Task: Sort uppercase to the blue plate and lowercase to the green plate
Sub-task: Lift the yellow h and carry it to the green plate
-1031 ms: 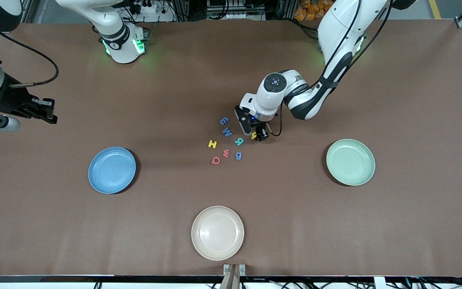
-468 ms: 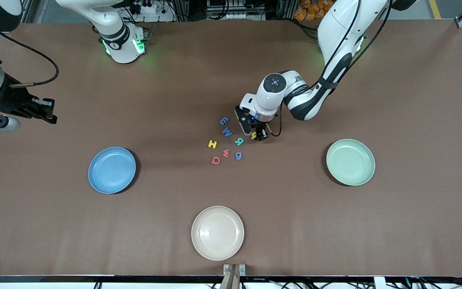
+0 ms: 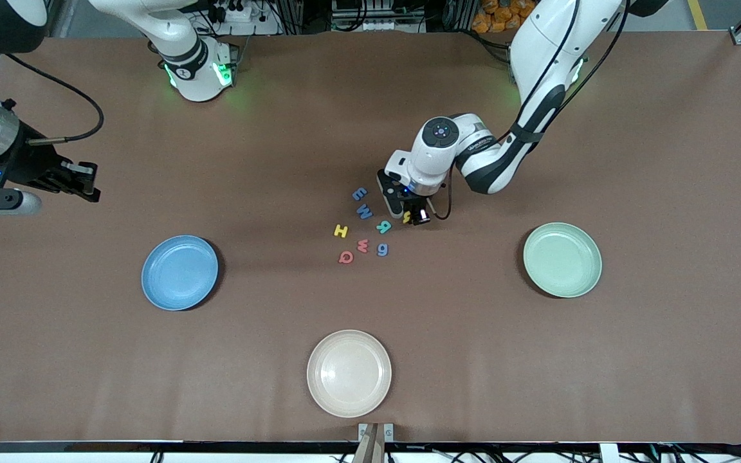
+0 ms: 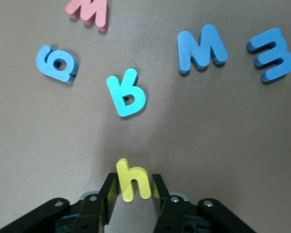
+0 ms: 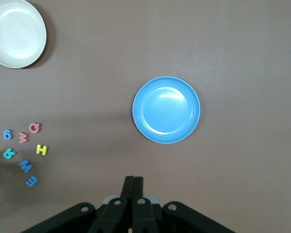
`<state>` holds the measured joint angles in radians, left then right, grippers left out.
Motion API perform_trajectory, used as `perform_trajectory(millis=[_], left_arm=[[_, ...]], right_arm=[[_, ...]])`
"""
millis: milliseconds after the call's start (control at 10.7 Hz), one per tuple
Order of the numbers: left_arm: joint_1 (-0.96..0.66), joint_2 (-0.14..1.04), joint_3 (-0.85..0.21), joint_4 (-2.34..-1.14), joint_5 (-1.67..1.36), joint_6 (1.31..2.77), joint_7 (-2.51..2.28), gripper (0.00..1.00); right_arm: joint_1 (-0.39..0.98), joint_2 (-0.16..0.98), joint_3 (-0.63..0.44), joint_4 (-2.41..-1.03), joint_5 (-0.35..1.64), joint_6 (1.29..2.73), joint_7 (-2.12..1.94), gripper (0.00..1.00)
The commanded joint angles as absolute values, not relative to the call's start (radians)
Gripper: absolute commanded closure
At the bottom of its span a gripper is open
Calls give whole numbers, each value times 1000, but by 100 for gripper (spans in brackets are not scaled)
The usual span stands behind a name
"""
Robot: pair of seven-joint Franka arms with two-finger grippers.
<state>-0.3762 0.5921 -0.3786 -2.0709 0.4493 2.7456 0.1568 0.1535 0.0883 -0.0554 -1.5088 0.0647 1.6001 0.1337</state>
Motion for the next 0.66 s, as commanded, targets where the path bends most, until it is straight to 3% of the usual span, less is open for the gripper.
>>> perform_trajectory(millis=[0,562], left_arm=[[-384,621,-350,-2054,497,2752,129,79],[-348,569,-341,-2042,502,2741,159,96]], right_arm=[[160,104,-55,-1471,86,1592,155,100],[176,118,-34,-1470,98,1630,247,100]])
